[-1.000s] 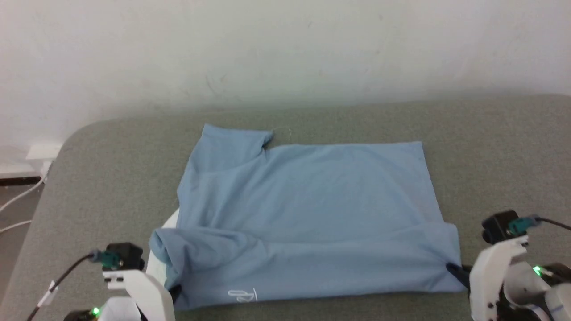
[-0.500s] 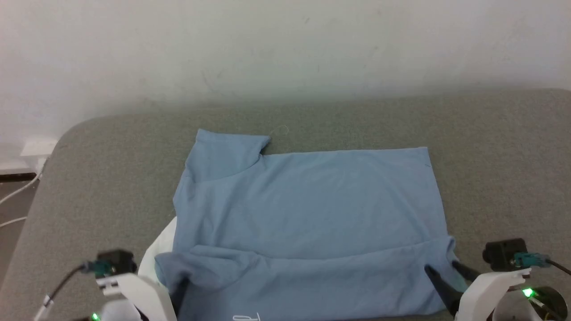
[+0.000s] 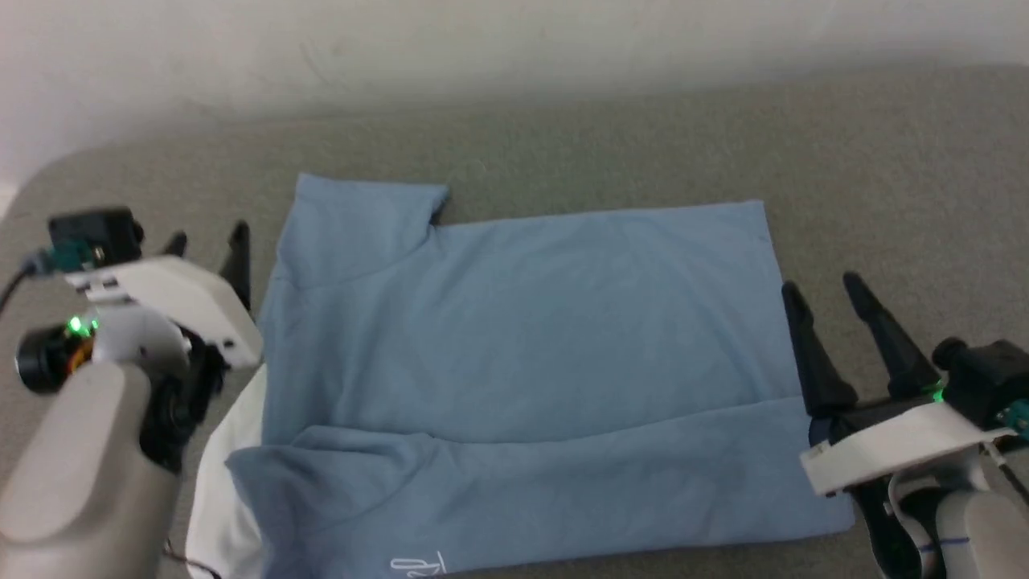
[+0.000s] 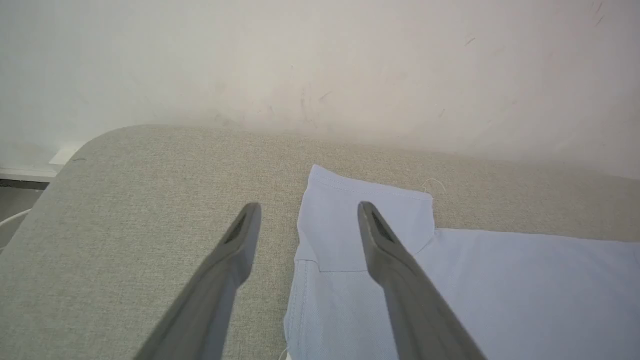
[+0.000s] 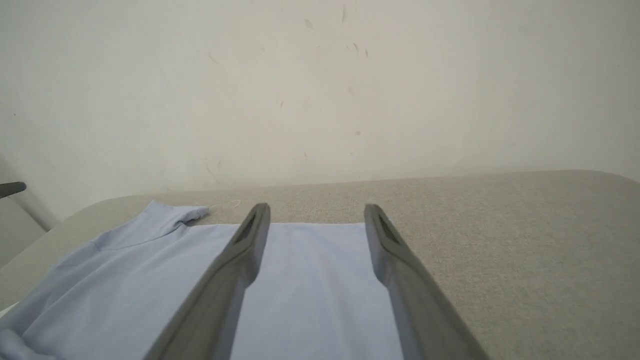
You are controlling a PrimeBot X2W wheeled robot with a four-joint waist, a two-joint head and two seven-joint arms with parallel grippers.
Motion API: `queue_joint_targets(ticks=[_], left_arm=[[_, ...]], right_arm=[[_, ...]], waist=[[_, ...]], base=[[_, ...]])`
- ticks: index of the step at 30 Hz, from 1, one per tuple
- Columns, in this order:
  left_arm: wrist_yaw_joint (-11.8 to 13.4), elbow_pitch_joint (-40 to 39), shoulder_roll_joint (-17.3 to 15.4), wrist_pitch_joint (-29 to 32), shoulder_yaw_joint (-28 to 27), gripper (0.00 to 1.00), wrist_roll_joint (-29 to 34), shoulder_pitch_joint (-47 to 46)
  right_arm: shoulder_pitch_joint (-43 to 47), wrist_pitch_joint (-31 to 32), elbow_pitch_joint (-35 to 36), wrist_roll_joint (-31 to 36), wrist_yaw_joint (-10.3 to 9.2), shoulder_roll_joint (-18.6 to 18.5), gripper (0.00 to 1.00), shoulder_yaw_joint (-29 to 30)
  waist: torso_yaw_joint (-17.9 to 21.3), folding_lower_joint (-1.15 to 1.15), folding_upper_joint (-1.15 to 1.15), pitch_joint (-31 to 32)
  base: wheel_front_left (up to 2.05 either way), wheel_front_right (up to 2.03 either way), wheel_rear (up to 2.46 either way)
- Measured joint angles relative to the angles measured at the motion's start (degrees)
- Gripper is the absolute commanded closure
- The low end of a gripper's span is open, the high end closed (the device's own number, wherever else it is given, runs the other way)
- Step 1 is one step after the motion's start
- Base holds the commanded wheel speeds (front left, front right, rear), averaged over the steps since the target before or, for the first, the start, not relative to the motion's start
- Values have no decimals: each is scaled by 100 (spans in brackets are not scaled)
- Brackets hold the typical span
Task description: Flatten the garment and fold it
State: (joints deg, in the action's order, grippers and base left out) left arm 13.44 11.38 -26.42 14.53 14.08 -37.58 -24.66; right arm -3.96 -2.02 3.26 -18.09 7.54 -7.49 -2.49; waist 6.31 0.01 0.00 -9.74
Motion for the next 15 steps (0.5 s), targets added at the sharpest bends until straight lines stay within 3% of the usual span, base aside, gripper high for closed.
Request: queue_joint_targets(ticks=[7,15], left_arm=[[-293,882,-221,421,31,0,43,-1408],[-692,1547,-587,2082,256,0,-131,-2669]], right_arm=[[-465,-246,260,122,0,10,0,-153],[-675,-368,223,33,0,-13,0,-309]], waist=[[299,1,0,-688],[813,1,0,-1312]], base=[[0,0,0],[0,0,0]])
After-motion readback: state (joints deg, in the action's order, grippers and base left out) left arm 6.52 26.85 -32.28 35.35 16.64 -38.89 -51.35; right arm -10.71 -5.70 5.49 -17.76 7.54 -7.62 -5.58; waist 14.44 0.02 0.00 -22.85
